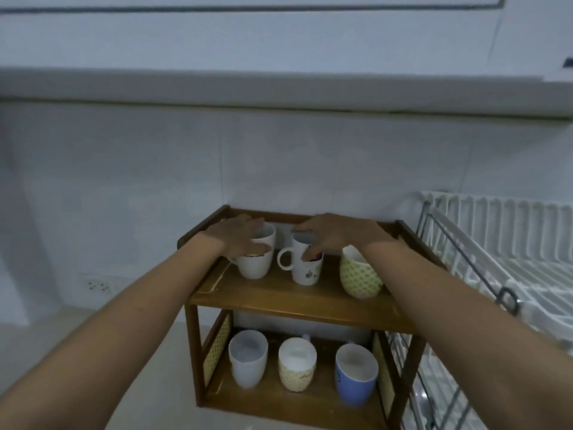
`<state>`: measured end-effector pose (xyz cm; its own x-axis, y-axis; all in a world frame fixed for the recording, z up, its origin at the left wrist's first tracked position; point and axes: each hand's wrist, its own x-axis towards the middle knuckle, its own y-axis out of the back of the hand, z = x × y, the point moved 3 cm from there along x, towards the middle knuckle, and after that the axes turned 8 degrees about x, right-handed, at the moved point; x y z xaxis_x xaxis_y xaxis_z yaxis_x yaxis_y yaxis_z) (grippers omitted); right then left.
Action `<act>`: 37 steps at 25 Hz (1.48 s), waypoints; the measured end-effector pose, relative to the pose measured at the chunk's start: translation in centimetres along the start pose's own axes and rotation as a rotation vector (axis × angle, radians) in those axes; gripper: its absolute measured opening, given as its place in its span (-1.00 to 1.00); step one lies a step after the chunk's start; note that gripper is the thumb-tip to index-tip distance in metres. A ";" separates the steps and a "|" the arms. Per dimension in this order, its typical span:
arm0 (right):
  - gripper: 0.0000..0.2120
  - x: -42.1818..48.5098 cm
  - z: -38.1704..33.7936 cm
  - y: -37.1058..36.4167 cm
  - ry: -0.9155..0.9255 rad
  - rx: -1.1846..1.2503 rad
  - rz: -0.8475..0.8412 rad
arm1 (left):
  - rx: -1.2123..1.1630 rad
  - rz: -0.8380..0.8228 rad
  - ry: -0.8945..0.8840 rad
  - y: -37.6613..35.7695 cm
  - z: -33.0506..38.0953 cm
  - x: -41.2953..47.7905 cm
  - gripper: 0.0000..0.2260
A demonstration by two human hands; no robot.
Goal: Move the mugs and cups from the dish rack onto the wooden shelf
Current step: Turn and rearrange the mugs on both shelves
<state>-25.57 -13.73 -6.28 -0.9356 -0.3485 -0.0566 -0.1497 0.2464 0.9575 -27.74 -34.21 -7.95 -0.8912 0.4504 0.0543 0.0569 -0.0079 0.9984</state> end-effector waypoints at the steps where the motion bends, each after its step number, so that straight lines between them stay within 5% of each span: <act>1: -0.20 0.0 0.3 0.0 -0.020 -0.007 0.037 | 0.013 0.031 -0.007 0.2 0.2 0.0 -0.31; 7: -0.12 -1.8 0.2 -0.4 -0.068 0.044 0.096 | 0.132 -0.008 0.010 1.2 1.1 0.1 -0.37; 13: -0.13 -6.1 2.2 2.0 -0.554 -0.248 0.001 | -0.029 0.164 -0.140 3.0 6.3 0.7 -0.38; 21: -0.13 -7.4 2.7 2.2 -0.379 -0.128 -0.217 | -0.001 0.072 -0.196 0.4 10.4 2.4 -0.56; 29: -0.12 -7.5 3.7 1.5 -0.374 -0.213 -0.165 | -0.011 0.076 -0.179 -0.2 10.2 2.3 -0.53; 34: -0.36 -8.0 3.7 1.1 -0.368 -0.078 -0.154 | -0.020 0.037 -0.179 -0.3 10.1 1.9 -0.41; 37: -0.49 -7.0 3.3 1.3 -0.284 0.089 0.030 | -0.188 0.146 -0.087 1.4 7.2 0.9 -0.36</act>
<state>-20.25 -7.93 -5.56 -0.9902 -0.0759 -0.1176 -0.1364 0.3352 0.9322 -25.25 -27.38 -6.66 -0.8370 0.5074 0.2048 0.0903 -0.2412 0.9663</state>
